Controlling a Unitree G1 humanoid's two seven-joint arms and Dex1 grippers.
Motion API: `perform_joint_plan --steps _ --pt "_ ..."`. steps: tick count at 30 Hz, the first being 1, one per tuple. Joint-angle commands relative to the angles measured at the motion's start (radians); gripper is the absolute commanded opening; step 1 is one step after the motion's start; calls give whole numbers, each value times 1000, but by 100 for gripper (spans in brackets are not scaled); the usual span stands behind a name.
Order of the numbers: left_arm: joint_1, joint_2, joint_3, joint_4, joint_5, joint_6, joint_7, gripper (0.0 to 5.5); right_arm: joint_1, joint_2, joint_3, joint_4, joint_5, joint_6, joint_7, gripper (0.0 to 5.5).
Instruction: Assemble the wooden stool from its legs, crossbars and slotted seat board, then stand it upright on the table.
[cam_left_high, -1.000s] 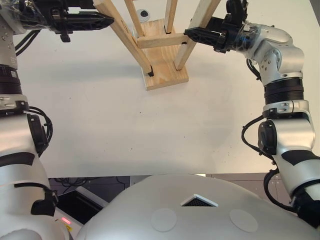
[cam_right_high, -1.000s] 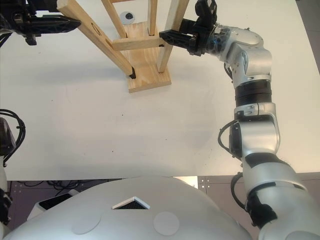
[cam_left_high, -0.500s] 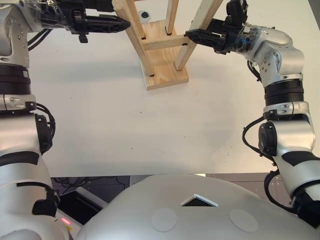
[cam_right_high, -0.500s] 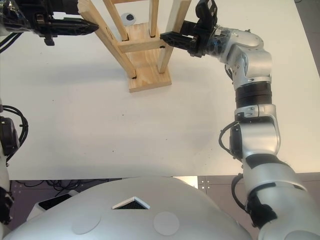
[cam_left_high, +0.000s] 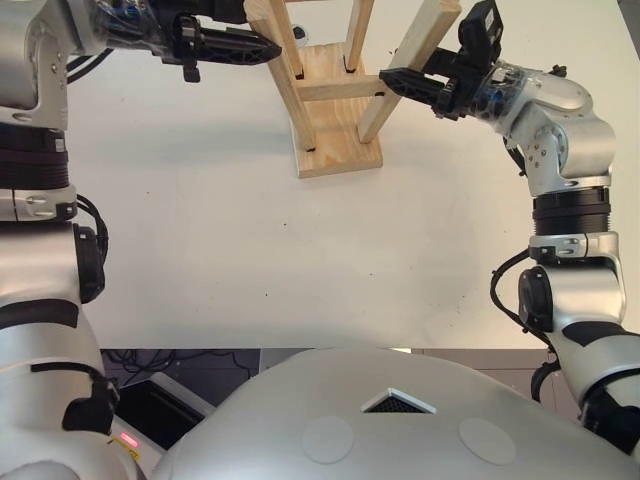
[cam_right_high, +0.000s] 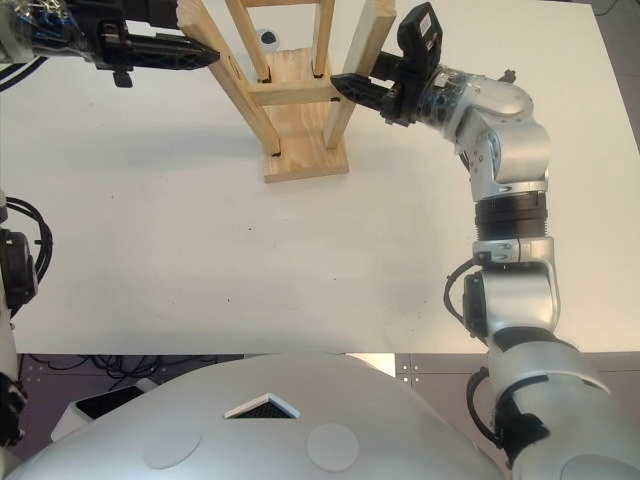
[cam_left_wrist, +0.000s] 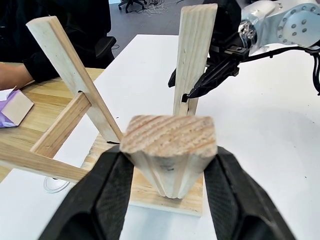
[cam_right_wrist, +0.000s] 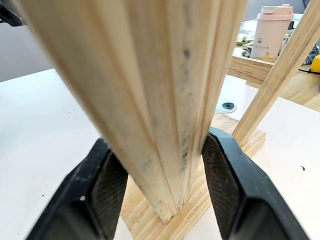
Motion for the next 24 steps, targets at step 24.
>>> perform_joint_plan --steps 24 --pt "429 -244 119 -219 -68 95 422 200 69 212 -34 -444 381 401 -176 243"
